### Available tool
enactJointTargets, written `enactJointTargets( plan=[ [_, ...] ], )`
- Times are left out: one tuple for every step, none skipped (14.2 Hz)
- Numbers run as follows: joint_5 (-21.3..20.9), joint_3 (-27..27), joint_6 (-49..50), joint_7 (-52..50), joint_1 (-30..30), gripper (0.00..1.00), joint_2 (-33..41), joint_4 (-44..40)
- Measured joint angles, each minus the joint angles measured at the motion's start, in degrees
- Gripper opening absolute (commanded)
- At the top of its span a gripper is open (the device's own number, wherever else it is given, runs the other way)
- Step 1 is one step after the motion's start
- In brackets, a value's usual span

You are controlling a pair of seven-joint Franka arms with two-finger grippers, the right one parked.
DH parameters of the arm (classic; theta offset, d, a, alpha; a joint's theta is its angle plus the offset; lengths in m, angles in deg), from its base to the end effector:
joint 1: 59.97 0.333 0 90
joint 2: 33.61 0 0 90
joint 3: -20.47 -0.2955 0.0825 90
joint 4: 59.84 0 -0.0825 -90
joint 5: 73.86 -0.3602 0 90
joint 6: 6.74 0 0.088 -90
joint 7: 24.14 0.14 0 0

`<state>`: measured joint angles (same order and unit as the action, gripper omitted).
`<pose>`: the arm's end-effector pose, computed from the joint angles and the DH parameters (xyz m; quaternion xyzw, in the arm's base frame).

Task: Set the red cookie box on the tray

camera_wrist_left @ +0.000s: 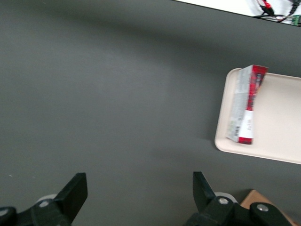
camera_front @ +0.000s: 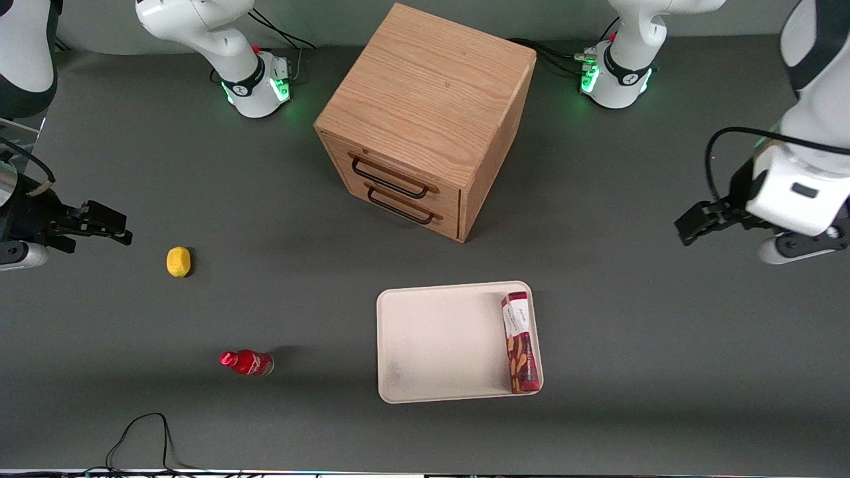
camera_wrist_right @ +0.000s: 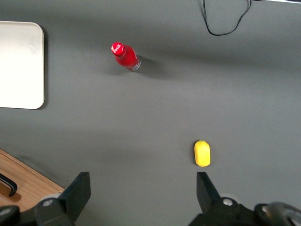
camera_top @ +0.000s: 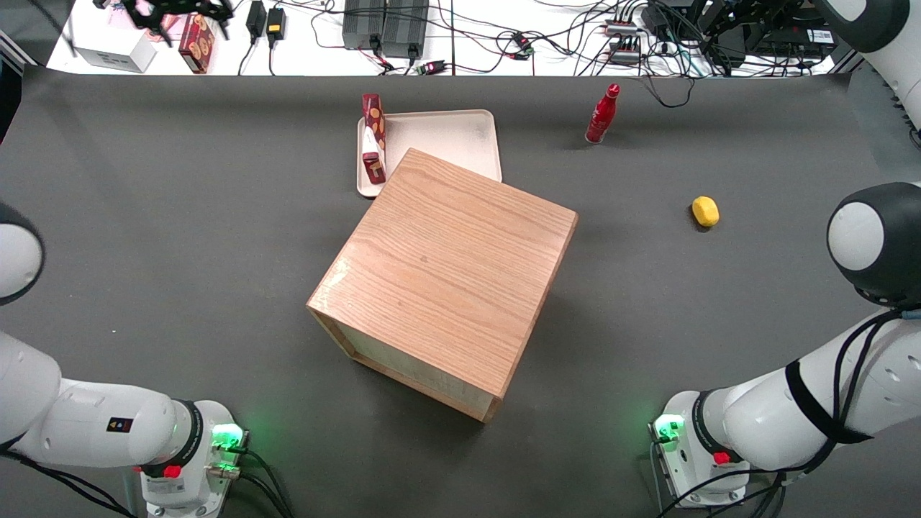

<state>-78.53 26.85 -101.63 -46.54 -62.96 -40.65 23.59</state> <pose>0.5719 -0.0798 0.5636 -0.9924 -0.1121 -0.0467 0.0220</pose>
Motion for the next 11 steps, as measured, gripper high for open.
enactJointTargets(
  plan=[
    [0.7,-0.1,-1.0,2.0,1.4,1.0,1.6,2.2],
    [1.4,-0.2,-2.0,3.9,2.6,1.0,3.0,4.0],
    [1.8,-0.4,-3.1,5.5,3.4,1.0,4.3,5.5],
    [1.9,-1.2,-4.3,6.7,3.6,1.0,5.3,6.8],
    [2.1,-2.3,-5.2,7.8,3.4,1.0,6.1,7.7],
    [2.3,-3.2,-5.7,8.8,3.1,1.0,6.6,8.1],
    [2.5,-3.8,-6.0,9.8,2.7,1.0,7.0,8.4],
    [2.6,-4.0,-6.0,10.7,2.5,1.0,7.1,8.3],
    [2.6,-4.0,-6.0,11.2,2.4,1.0,7.2,8.2],
    [2.6,-4.0,-5.7,11.5,2.3,1.0,7.2,8.0],
    [2.6,-4.0,-4.6,11.7,2.2,1.0,7.2,7.6]
  ],
)
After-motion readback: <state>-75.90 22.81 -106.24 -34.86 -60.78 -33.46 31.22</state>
